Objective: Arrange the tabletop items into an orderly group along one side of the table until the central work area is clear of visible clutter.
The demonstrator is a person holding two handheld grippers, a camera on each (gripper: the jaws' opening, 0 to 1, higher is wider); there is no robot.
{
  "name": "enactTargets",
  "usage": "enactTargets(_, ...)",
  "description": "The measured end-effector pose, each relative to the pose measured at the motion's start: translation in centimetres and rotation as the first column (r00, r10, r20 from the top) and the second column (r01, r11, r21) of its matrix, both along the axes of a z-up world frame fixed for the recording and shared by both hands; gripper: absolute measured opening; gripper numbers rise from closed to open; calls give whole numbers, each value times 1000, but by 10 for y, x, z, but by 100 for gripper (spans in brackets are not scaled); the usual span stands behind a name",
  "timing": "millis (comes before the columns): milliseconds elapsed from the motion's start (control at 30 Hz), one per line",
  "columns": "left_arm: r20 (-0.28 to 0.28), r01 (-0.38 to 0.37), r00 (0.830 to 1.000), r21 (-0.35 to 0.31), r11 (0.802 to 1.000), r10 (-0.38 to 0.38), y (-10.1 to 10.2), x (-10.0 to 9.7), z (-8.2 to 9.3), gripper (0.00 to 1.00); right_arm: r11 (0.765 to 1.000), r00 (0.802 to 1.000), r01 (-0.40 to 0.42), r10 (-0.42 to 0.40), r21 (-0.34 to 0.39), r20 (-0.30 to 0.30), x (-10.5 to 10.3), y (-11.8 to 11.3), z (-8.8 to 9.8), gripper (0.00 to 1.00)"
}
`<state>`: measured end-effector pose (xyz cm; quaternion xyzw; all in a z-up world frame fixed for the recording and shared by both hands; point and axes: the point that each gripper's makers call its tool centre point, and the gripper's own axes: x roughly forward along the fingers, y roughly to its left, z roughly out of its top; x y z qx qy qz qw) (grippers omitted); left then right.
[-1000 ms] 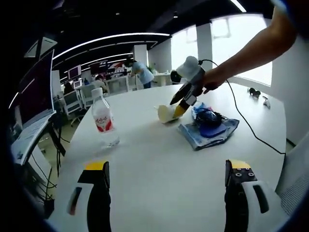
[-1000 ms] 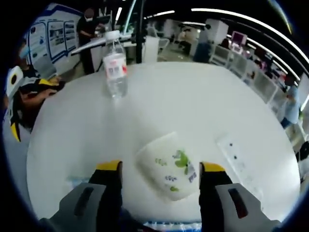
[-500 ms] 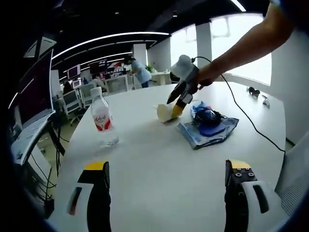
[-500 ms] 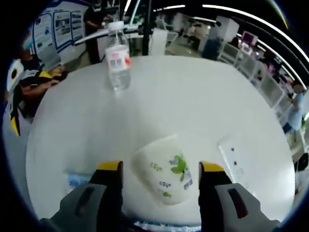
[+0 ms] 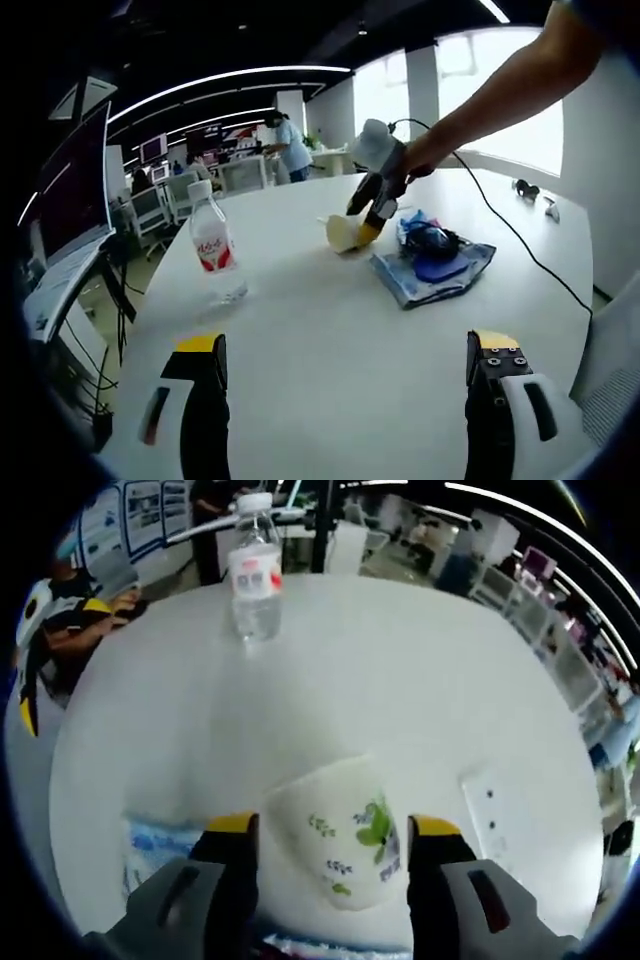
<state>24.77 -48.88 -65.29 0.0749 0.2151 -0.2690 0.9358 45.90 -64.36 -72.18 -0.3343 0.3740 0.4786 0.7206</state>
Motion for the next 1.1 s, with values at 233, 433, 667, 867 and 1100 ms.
enactTargets(233, -16, 3, 1000, -11, 1000, -3, -2, -4, -3, 100, 1000, 1000, -5, 5, -17, -7, 1, -2, -4, 53)
enactTargets(433, -18, -4, 1000, -9, 1000, 4, -1, -5, -4, 100, 1000, 1000, -17, 17, -14, -6, 3, 1, -2, 53)
enactTargets(667, -20, 2, 1000, -5, 1000, -2, -4, -6, -5, 100, 999, 1000, -31, 31, -35, -4, 4, 1, -3, 50)
enactTargets(867, -19, 2, 1000, -8, 1000, -2, -4, -6, -5, 100, 998, 999, -54, 54, -44, -6, 4, 5, -4, 49)
enactTargets(1100, -17, -1, 1000, -7, 1000, 0, -2, -6, -5, 100, 995, 997, -81, 81, -66, -8, 2, 9, -6, 45)
